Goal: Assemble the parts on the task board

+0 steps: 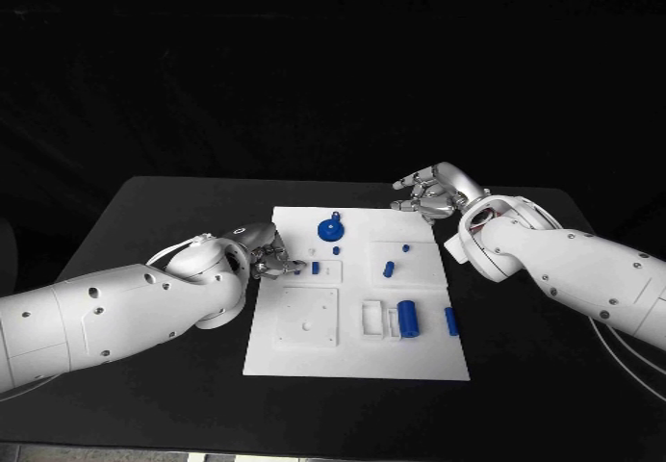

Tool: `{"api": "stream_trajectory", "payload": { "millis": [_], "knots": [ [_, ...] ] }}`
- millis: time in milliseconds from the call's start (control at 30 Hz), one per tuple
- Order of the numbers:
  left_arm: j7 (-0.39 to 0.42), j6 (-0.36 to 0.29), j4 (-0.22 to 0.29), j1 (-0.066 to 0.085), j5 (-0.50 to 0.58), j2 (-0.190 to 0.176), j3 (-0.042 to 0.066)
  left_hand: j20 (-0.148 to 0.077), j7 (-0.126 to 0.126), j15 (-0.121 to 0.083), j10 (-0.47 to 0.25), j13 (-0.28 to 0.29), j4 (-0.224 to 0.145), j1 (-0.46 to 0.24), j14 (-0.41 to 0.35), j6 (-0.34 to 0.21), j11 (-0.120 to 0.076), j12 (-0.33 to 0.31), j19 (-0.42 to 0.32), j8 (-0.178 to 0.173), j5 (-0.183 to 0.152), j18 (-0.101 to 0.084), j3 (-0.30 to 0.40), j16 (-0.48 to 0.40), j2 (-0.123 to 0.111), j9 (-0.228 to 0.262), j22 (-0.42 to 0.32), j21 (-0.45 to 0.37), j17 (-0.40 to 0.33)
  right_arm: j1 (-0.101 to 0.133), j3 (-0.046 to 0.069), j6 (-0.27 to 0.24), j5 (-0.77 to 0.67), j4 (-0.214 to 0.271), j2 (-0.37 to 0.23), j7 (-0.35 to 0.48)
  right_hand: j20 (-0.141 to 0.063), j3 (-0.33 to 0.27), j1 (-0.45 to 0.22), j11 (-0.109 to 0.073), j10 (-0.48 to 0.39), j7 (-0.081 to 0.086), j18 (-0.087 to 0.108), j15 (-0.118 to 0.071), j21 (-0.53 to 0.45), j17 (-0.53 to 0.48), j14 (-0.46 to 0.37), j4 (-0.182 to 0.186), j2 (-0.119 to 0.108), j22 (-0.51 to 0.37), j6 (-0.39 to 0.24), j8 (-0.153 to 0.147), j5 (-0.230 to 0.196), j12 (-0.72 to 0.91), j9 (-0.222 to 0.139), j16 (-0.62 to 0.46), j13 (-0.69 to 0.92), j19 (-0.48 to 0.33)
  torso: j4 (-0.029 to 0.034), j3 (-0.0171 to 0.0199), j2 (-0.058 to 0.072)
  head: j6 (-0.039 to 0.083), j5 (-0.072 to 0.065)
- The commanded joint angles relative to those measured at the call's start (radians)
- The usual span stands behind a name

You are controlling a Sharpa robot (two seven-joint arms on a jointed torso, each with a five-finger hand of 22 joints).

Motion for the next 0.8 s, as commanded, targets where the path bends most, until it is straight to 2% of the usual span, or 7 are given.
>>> {"api": "stream_trajectory", "payload": {
  "millis": [33, 167, 300, 600, 800],
  "knots": [
    [-0.03, 0.05, -0.003, -0.007, 0.021, -0.002, -0.007, -0.006, 0.003, 0.004, 0.051, 0.003, 0.036, -0.038, 0.006, 0.005, 0.006, -0.006, 0.002, 0.004, -0.05, -0.012, 0.005, -0.006, -0.011, 0.005, 0.018, -0.008, -0.003, -0.001, 0.0, 0.003, -0.003, 0.0, 0.001, 0.009, -0.001, 0.0, -0.008, -0.005, 0.004, 0.003, 0.016, -0.004, -0.001, 0.001, 0.002, 0.004, 0.0, 0.058, -0.006, -0.006, 0.003, 0.001, 0.0, -0.003, -0.002, 0.034, -0.0001, -0.0002, 0.0, 0.001, 0.001],
    [-0.028, 0.035, -0.003, -0.007, 0.028, -0.003, -0.007, -0.007, 0.004, 0.004, 0.052, 0.005, 0.047, -0.088, 0.006, 0.004, 0.007, -0.009, 0.004, 0.004, -0.085, -0.013, 0.009, -0.009, -0.021, 0.01, 0.018, -0.011, -0.006, -0.001, 0.0, 0.003, -0.003, 0.0, 0.002, 0.01, -0.001, 0.0, -0.008, -0.005, 0.004, 0.003, 0.016, -0.004, -0.001, 0.001, 0.002, 0.004, 0.0, 0.058, -0.006, -0.006, 0.003, 0.001, 0.0, -0.003, -0.002, 0.034, -0.0006, -0.0003, 0.0, 0.001, 0.002],
    [-0.02, 0.004, -0.003, -0.007, 0.037, -0.006, -0.005, -0.01, 0.004, 0.003, 0.051, 0.007, 0.05, -0.121, 0.005, 0.001, 0.008, -0.012, 0.006, 0.004, -0.081, -0.016, 0.022, -0.013, -0.017, 0.011, 0.018, -0.013, -0.012, -0.001, 0.0, 0.003, -0.003, -0.001, 0.002, 0.01, -0.001, 0.0, -0.008, -0.005, 0.004, 0.003, 0.016, -0.004, -0.001, 0.001, 0.002, 0.004, 0.0, 0.058, -0.006, -0.006, 0.003, 0.001, 0.0, -0.003, -0.002, 0.034, -0.0008, 0.0001, 0.0, 0.003, 0.002],
    [0.019, -0.084, 0.001, -0.007, 0.068, -0.014, 0.023, -0.013, 0.003, 0.002, 0.051, 0.009, 0.052, -0.152, 0.005, 0.0, 0.007, -0.014, 0.009, 0.003, -0.064, -0.018, 0.032, -0.016, -0.012, 0.01, 0.018, -0.014, -0.016, -0.003, 0.0, 0.002, -0.003, -0.002, 0.003, 0.01, -0.001, 0.0, -0.008, -0.005, 0.004, 0.003, 0.016, -0.004, -0.001, 0.001, 0.002, 0.004, 0.0, 0.058, -0.006, -0.006, 0.003, 0.001, 0.0, -0.003, -0.002, 0.034, -0.0001, 0.0006, 0.0, 0.007, 0.003],
    [0.031, -0.102, 0.005, -0.007, 0.086, -0.021, 0.043, -0.014, 0.003, 0.001, 0.051, 0.008, 0.052, -0.148, 0.005, 0.0, 0.007, -0.015, 0.009, 0.004, -0.058, -0.019, 0.035, -0.017, -0.011, 0.01, 0.018, -0.016, -0.017, -0.004, 0.0, 0.002, -0.003, -0.003, 0.003, 0.01, -0.001, 0.0, -0.008, -0.005, 0.004, 0.003, 0.016, -0.004, -0.001, 0.001, 0.002, 0.004, 0.0, 0.058, -0.006, -0.006, 0.003, 0.001, 0.0, -0.003, -0.002, 0.034, -0.0007, 0.0006, -0.001, 0.008, 0.006]
  ]
}}
